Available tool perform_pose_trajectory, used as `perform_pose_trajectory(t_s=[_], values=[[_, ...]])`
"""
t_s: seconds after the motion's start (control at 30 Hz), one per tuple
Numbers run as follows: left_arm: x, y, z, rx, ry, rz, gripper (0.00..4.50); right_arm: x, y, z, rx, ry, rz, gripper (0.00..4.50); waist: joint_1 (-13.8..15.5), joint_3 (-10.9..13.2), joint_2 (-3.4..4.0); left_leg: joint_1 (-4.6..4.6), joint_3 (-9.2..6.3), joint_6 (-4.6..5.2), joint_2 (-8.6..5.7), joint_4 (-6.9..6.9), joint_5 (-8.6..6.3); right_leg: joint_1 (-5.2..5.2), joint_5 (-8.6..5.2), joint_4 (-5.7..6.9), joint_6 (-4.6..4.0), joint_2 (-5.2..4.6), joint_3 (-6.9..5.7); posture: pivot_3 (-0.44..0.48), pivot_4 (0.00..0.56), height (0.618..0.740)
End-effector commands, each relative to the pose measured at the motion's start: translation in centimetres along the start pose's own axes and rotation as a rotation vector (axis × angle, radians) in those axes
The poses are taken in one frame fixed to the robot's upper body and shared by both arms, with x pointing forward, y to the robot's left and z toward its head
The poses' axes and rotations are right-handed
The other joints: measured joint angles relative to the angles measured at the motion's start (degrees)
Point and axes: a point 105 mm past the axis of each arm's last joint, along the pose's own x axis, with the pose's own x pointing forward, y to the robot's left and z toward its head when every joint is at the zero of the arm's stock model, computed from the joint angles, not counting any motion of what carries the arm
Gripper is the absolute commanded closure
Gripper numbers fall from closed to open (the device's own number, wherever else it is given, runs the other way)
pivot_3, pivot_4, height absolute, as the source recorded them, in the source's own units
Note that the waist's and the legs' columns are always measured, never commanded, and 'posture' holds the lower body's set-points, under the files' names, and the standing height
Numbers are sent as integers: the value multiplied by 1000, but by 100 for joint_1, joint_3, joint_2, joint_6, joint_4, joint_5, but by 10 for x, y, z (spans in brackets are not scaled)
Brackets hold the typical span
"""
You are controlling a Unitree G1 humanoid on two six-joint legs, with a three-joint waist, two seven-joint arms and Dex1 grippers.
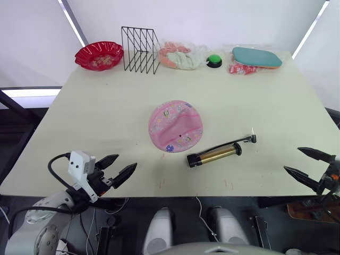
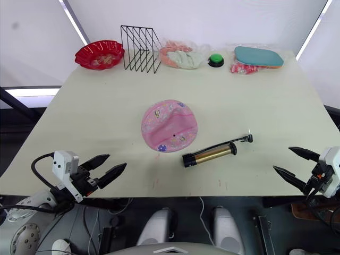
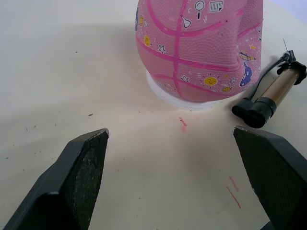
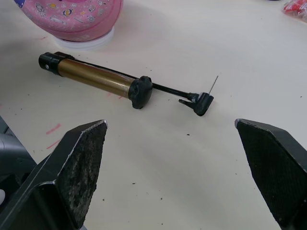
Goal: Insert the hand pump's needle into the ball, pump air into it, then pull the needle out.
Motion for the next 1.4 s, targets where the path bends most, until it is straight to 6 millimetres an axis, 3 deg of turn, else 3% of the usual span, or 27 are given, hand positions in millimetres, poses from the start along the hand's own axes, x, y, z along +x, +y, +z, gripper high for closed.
perform_pose_trajectory(t_s=[0.03,0.2,0.4,0.53,0.8,0.97,1.13,1.27,1.4], values=[[-5,-6,13,51,-12,-37,102,4,2,11,-22,-38,18,0,0,0,0,0,0,0,0,0,0,0,0,0,0,0,0,0,150,740],[-11,-14,25,93,17,-145,102,11,9,15,-7,-58,64,0,-5,2,3,1,0,0,1,0,0,-1,0,0,0,0,0,0,150,740],[0,-61,60,200,69,-479,102,20,20,31,-47,-91,122,0,49,5,9,-1,-2,0,1,3,0,0,0,2,0,-2,-2,0,150,740],[8,-89,74,243,147,-669,102,15,23,38,-43,-88,125,0,53,10,15,-3,3,0,0,-1,0,-1,0,1,0,-2,-1,0,150,740],[35,-120,110,298,172,-809,102,-2,33,34,-43,-50,94,0,106,13,15,-4,-4,1,-3,3,1,7,0,3,2,5,-1,0,150,740],[62,-140,128,425,357,-822,102,-11,34,31,-31,-42,38,0,162,22,-2,-12,-26,0,-4,13,4,10,0,8,3,27,6,0,150,740],[85,-148,130,465,423,-789,102,-13,35,32,-24,-43,25,0,49,18,4,-4,-22,1,-11,8,3,18,-7,5,12,74,95,0,150,740],[138,-160,132,528,410,-689,102,-15,29,29,-27,-39,-9,0,41,18,3,-11,-25,1,-15,8,3,13,-7,6,12,82,108,0,150,740],[165,-175,124,596,389,-674,102,-14,28,28,-26,-46,-25,0,22,18,4,-11,-25,2,-41,8,3,16,-14,7,25,87,152,0,150,740]])
